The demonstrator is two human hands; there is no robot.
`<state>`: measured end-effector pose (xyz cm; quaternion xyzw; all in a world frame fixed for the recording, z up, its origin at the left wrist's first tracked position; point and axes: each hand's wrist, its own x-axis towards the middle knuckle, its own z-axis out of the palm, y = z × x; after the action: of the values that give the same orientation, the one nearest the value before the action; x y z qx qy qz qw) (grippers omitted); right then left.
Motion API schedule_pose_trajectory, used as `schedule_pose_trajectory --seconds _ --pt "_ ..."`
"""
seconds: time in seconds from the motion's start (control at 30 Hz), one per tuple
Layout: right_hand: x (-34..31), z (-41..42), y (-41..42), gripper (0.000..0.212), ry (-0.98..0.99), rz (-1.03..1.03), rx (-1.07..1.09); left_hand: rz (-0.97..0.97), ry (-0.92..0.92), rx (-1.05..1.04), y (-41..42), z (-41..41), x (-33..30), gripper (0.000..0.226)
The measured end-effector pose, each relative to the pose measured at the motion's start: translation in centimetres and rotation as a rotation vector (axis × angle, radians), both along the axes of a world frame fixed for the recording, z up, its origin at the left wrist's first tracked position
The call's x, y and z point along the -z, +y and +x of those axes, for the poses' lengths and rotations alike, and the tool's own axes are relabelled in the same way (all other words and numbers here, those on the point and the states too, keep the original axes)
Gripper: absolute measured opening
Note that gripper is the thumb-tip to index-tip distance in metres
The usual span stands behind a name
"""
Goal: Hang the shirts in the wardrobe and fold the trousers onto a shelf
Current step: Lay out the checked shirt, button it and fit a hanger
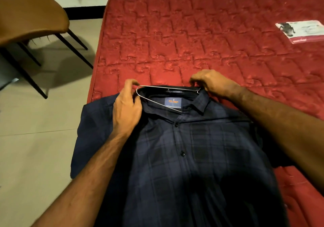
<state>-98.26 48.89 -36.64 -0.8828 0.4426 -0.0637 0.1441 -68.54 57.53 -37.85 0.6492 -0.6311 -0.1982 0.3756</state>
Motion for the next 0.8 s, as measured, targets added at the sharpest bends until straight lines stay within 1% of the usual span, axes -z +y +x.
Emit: schedule_pose_trajectory --seconds 0.07,0.13,0.17,0.23,0.3,0.37,0.43,0.47,0.57,0.63,0.7,0.73,0.8 --pt "-0.1 -0.3 0.2 0.050 0.015 -0.018 -0.014 -0.035 -0.198 0.058 0.2 0.5 -0.5 0.026" --pt "0.2 -0.5 0.5 0.040 0.051 -0.050 -0.033 -0.067 -0.388 0.094 -0.3 0.9 -1.2 0.018" --pt "0.4 -0.6 0.8 0.034 0.081 -0.069 -0.064 -0.064 -0.457 0.112 -0.7 0.9 -1.6 0.017" --pt "1.0 -0.4 1.2 0.033 0.133 -0.093 -0.144 -0.047 -0.523 0.151 -1.4 0.8 -2.3 0.022" --pt "1.0 0.1 1.4 0.032 0.150 -0.049 -0.146 -0.064 -0.466 0.188 -1.8 0.4 -2.8 0.020" --pt "0.3 0.7 0.9 0.027 0.151 0.025 -0.074 -0.087 -0.302 0.232 -2.1 -0.6 -2.9 0.018" --pt "-0.3 1.5 -0.6 0.032 0.151 0.089 0.043 -0.053 -0.135 0.238 -2.5 -1.8 -2.6 0.021" --pt "-0.7 2.2 -1.4 0.031 0.146 0.118 0.101 -0.030 -0.085 0.224 -2.7 -2.2 -2.3 0.022" --pt "-1.9 5.0 -4.1 0.006 0.065 0.184 0.204 0.012 -0.009 0.211 -3.1 -3.0 -1.5 0.019" --pt "-2.3 7.2 -5.7 0.010 0.068 0.168 0.236 0.039 0.048 0.237 -3.2 -3.3 -0.7 0.019" --pt "-1.7 8.6 -6.6 0.008 0.057 0.119 0.302 0.109 0.146 0.282 -2.8 -3.5 0.0 0.024" --pt "-1.1 9.0 -6.9 0.007 0.027 0.104 0.366 0.153 0.181 0.314 -2.5 -3.6 0.4 0.028" --pt "0.1 9.0 -6.8 0.013 -0.076 0.115 0.496 0.200 0.169 0.373 -1.9 -3.4 1.5 0.042"
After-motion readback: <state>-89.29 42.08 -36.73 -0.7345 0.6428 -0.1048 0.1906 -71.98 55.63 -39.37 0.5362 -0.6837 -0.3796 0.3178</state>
